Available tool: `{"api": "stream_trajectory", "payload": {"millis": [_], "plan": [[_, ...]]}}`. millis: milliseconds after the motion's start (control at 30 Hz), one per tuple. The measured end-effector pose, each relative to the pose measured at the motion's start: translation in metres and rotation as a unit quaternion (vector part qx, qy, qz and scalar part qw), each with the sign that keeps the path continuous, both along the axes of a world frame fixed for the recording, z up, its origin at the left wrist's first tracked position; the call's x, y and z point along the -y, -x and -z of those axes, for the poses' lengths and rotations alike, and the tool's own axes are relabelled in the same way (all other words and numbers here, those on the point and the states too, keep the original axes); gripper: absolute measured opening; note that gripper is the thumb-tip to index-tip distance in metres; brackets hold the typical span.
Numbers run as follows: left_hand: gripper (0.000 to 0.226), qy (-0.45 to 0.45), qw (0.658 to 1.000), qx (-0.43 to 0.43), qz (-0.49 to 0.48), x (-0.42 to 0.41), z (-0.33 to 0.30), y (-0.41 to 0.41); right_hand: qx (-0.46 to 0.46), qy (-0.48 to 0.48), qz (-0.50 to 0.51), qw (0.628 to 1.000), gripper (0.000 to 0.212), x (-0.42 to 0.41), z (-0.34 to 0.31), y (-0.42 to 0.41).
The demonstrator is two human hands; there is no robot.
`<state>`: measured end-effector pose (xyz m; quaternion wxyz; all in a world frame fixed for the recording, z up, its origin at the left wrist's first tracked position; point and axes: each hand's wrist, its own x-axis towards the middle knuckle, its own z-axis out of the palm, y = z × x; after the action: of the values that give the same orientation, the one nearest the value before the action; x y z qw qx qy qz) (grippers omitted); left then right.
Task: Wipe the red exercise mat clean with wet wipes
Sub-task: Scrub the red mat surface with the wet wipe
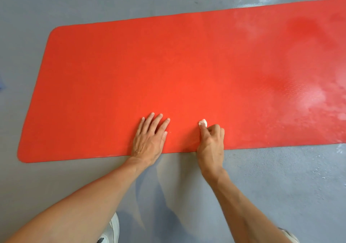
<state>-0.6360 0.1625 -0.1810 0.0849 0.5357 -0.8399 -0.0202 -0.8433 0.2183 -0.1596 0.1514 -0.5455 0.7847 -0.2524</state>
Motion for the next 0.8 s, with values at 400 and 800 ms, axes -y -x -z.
{"api": "stream_trajectory", "payload": {"millis": [400,800], "plan": [[0.048,-0.012,1.000,-0.008,-0.002,-0.001,0.001,-0.004,-0.037,0.010,-0.009,0.999,0.045,-0.010,0.008,0.021],[0.048,-0.007,0.998,-0.030,0.047,0.007,-0.008,0.038,-0.082,-0.002,0.013,0.997,0.058,-0.015,0.009,0.058]]}}
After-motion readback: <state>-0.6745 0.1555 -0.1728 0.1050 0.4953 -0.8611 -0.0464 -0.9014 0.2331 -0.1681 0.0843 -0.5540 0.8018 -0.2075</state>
